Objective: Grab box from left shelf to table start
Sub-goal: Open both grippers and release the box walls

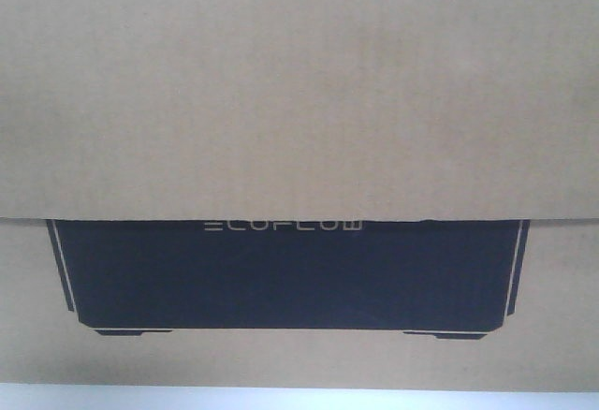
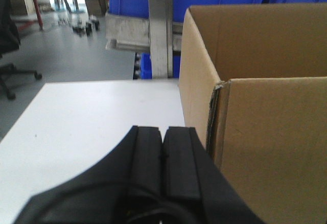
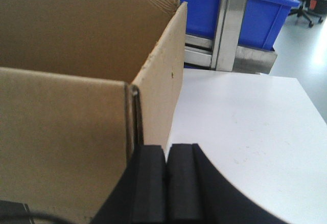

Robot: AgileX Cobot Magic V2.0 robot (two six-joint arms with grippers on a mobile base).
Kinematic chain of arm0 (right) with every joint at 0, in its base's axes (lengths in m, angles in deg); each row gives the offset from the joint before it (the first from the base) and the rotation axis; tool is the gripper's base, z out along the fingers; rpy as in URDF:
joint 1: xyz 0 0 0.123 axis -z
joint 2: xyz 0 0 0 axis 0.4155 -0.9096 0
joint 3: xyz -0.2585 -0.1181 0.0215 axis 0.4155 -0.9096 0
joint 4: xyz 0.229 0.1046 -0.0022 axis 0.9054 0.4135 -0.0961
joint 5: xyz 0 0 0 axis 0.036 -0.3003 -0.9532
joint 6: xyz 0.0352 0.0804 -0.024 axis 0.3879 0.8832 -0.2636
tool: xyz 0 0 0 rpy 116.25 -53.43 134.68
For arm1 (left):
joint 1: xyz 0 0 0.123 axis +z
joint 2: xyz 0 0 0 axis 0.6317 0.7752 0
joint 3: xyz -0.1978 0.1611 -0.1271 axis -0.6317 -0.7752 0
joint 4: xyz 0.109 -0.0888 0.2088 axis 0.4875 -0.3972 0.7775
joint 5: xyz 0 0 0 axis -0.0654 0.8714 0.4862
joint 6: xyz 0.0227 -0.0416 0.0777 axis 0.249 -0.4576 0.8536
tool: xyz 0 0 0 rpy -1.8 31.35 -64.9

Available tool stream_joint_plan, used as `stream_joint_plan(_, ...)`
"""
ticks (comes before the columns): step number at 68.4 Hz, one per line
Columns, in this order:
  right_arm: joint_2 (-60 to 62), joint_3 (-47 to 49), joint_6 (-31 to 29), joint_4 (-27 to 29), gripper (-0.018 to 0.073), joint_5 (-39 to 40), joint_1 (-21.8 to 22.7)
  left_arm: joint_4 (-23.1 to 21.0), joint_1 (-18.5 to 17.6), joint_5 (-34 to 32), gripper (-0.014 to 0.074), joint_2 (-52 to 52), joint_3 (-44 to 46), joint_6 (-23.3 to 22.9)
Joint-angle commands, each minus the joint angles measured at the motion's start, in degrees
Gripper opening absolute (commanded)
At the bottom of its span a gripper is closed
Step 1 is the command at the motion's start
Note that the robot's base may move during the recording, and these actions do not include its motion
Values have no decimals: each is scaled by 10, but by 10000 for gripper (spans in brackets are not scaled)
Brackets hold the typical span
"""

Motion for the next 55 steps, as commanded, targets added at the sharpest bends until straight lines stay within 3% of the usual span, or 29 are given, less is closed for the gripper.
stream_joint_plan(1, 14, 5, -2, -1, 57, 59, 1, 5, -3, -70, -93, -17, 5, -4)
stream_joint_plan(47, 14, 5, -2, -1, 57, 58, 1, -1, -3, -74, -93, -14, 5, -4)
stream_joint_plan(55, 14, 5, -2, -1, 57, 58, 1, -11, -3, -98, -93, -16, -29, -4)
